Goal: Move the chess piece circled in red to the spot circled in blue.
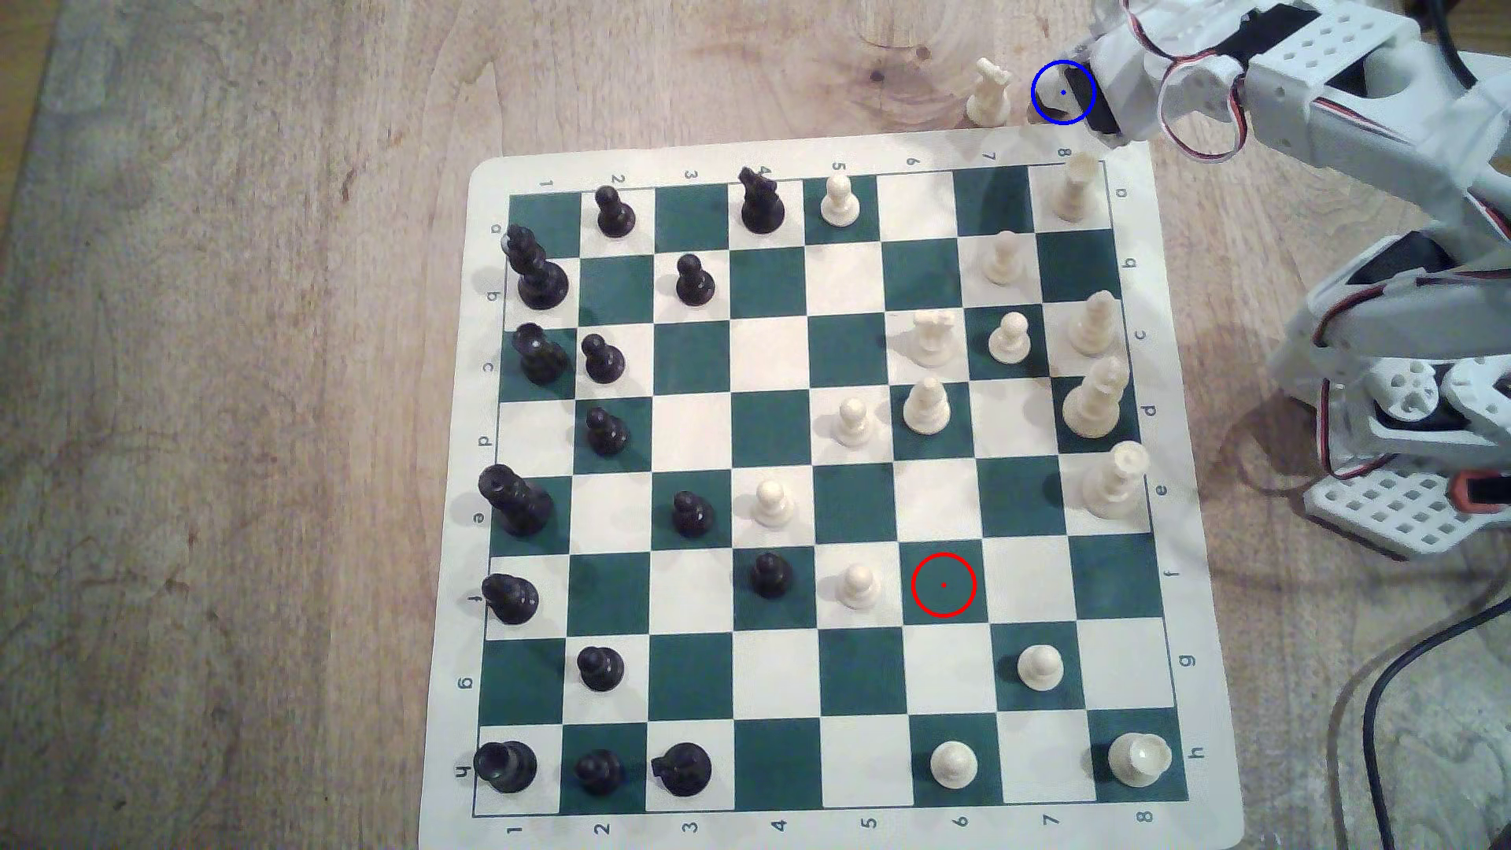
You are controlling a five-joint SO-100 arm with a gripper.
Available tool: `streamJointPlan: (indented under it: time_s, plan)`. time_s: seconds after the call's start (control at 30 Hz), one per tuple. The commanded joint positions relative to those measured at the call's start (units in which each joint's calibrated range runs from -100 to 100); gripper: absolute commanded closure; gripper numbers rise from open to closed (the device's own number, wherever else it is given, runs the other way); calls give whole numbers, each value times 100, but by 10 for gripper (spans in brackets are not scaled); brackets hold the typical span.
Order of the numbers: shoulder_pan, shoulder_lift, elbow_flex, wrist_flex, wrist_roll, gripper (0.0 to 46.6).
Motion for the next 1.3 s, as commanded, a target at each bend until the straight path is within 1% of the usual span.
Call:
streamJointPlan:
  time_s: [0.0,0.13,0.17,0.47,0.8,0.87,1.03,1.1,1.13,1.2,1.27]
  plan:
    - [0,-19,-28,-109,29,464]
    - [0,-2,-19,-109,63,464]
    - [8,-2,-28,-109,73,456]
    - [102,-53,-46,-223,117,336]
    - [219,-325,8,-117,205,319]
    - [204,-511,54,6,205,315]
    - [31,-1403,208,694,200,289]
    - [-23,-1759,280,948,200,287]
    - [-55,-1920,307,1079,205,291]
    - [-164,-2362,416,1374,234,329]
    - [-211,-2540,471,1398,234,344]
